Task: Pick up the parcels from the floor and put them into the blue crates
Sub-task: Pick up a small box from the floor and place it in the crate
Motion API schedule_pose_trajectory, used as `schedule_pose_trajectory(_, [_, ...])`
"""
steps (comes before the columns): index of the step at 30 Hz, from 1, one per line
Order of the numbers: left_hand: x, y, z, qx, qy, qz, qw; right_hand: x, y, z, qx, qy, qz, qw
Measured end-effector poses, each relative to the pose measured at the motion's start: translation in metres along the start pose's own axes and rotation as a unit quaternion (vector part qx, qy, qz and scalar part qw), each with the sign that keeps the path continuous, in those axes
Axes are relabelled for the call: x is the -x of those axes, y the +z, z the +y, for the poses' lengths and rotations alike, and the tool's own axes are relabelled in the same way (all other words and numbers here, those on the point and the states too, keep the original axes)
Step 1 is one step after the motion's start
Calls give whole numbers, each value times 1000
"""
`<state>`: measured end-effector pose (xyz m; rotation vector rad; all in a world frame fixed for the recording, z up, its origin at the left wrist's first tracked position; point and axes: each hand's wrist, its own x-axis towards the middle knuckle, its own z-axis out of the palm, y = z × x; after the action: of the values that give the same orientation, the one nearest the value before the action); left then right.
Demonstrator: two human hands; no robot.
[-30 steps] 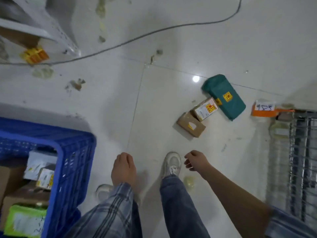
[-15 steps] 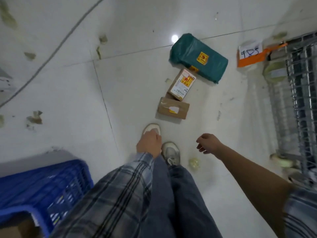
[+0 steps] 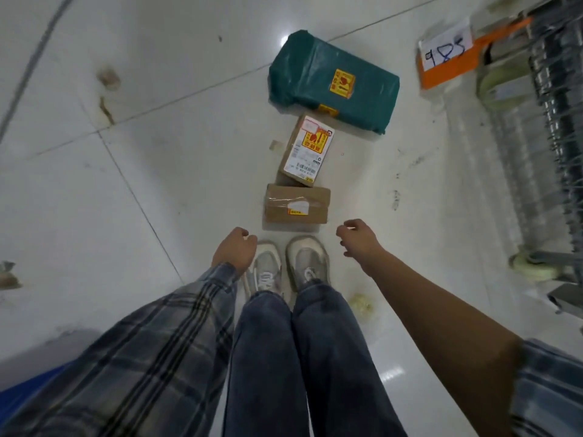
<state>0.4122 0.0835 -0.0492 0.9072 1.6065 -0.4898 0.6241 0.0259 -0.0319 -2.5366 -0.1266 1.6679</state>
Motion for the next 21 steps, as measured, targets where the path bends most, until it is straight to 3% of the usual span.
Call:
schedule_pose_trajectory(6, [-69,32,32,10,36,45,998,-74,13,0,-33,9,-16,999])
schedule_pose_trajectory(11, [-104,50,43,83,67,58,993,-104,20,-8,-73,3,-65,995])
schedule_pose_trajectory(15, [-85,57,46,179,63,70,979,-95,19,-13,-135,38,-102,985])
schedule_pose_trajectory(21, [-19,45,37,363,-2,102,926,-42,10,-9,-200,50,-71,976])
